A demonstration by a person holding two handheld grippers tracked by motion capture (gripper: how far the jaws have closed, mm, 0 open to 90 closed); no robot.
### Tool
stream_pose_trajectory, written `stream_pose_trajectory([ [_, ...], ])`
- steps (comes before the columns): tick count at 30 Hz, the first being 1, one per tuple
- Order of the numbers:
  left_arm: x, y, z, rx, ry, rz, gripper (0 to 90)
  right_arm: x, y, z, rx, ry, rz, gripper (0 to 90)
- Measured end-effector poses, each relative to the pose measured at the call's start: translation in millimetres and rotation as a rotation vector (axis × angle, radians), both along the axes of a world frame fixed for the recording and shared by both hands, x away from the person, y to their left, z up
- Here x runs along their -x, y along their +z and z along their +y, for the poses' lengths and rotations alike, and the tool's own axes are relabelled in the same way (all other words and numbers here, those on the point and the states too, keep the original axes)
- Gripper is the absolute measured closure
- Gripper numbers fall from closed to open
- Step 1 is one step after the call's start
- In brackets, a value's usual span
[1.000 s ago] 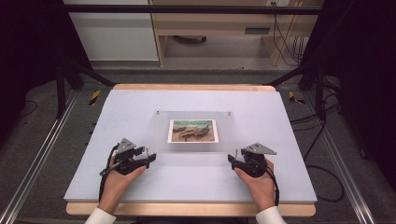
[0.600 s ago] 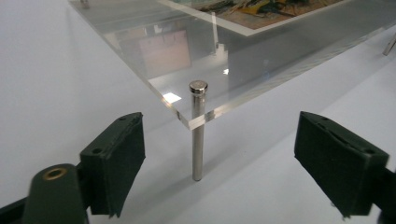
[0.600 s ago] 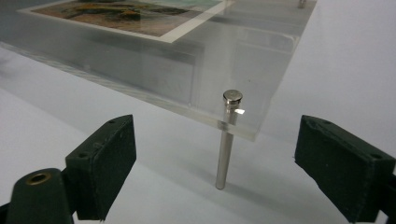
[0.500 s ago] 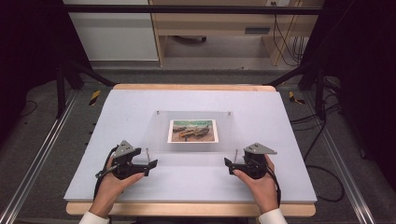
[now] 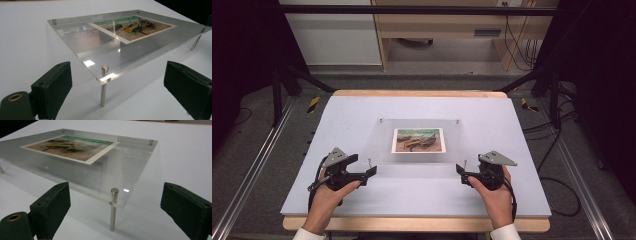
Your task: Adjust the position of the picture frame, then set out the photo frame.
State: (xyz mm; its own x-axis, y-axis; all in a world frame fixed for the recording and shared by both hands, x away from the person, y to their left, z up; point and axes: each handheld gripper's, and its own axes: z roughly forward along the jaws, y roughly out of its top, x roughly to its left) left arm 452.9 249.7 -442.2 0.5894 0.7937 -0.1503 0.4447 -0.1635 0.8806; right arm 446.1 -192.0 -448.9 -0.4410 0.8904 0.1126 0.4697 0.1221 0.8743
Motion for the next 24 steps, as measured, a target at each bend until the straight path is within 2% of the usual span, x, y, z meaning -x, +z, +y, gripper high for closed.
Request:
stream_pose_trajectory([
  [6,0.9,5.8,2.4,0.009,0.012,-0.008,9.0,0.8,3.0,-1.7,0.006,-0.023,-0.015,10.3],
  [10,1.7,10.0,5.8,0.021,0.021,-0.009,9.5,1.8,5.6,-0.9,0.028,-0.039,-0.031,11.0],
  [12,1.1,11.7,7.1,0.026,0.026,-0.006,10.4,2.3,8.4,-1.0,0.020,-0.045,-0.040,11.5],
  [17,-8.6,19.6,6.1,0.014,0.024,0.011,13.1,-2.0,20.4,1.3,0.012,-0.033,-0.051,14.9],
  [19,-15.8,22.1,3.8,0.017,0.008,0.023,13.3,-7.3,24.2,2.6,0.010,-0.025,-0.052,16.6],
  [20,-20.5,23.2,2.0,0.018,0.002,0.029,13.4,-11.5,25.4,3.7,0.007,-0.020,-0.043,17.5],
  [22,-32.4,24.6,-3.6,-0.015,0.003,0.039,13.7,-21.6,26.1,5.5,0.014,-0.003,-0.014,21.0],
  [24,-38.7,23.2,-6.8,-0.026,0.007,0.044,13.6,-33.2,24.7,7.9,0.017,0.028,0.023,21.5],
])
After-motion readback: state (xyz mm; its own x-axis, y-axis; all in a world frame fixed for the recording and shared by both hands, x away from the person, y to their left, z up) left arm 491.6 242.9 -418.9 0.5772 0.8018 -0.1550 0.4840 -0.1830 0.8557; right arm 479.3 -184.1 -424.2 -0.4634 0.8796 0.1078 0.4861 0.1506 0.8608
